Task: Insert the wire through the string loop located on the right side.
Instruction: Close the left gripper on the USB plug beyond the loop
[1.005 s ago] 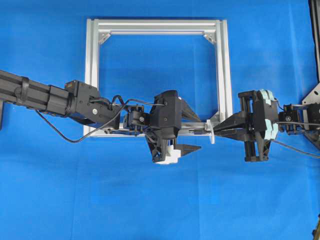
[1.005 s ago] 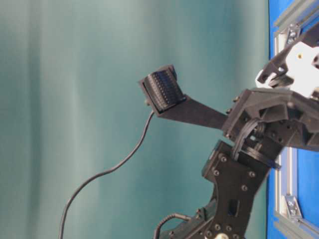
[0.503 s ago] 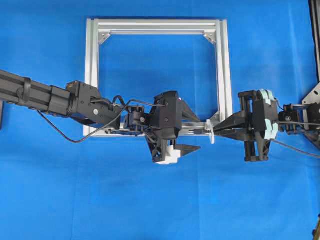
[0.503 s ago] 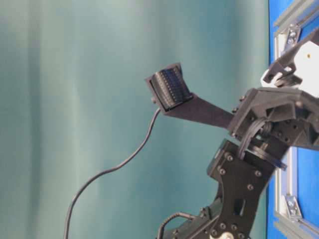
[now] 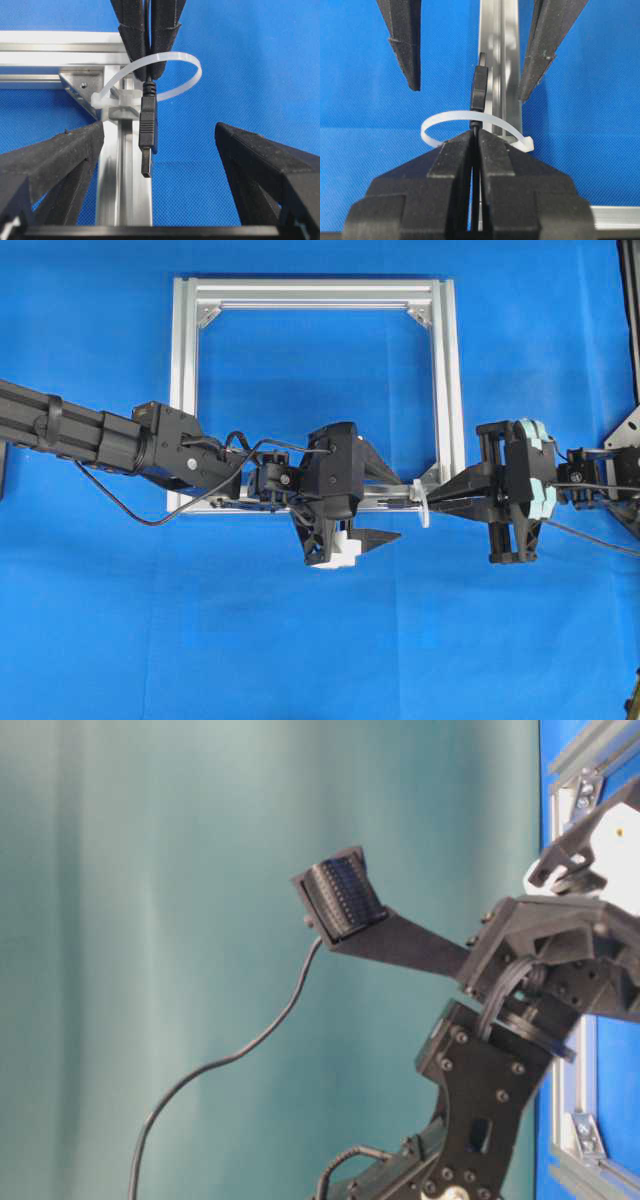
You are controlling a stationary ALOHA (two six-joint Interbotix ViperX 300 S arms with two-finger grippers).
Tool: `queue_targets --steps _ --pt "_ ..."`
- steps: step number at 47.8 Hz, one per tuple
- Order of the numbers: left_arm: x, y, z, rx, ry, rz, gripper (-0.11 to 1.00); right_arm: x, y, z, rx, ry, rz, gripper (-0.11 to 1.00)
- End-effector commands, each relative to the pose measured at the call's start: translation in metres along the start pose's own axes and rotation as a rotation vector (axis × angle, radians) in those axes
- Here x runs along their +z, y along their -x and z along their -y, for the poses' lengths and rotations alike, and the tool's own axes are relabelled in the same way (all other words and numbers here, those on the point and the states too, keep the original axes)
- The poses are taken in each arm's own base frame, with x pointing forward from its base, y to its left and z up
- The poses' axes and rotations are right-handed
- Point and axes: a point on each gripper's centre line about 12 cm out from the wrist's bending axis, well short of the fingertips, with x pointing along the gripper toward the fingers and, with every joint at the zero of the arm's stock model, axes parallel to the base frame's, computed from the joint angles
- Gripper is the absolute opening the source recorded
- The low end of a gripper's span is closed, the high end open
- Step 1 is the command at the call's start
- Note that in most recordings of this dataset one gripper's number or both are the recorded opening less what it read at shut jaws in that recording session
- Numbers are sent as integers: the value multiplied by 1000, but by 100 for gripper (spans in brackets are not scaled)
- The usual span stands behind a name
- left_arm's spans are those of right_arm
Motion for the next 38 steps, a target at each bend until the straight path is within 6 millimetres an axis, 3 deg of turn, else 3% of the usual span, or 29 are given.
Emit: queue_targets --steps 1,23,27,34,38 --pt "17 2 0 -1 3 41 87 9 -2 -3 7 -2 33 -3" --pt "17 2 1 -1 5 37 84 9 -2 -3 7 -2 31 -3" --pt "18 1 1 -2 5 28 69 9 -2 -2 7 -2 31 -3" --pt "21 -1 -2 3 -5 34 24 10 -3 -2 6 -4 34 -3" --pt "23 -2 -2 3 -6 40 7 10 -3 -3 8 -2 34 -3"
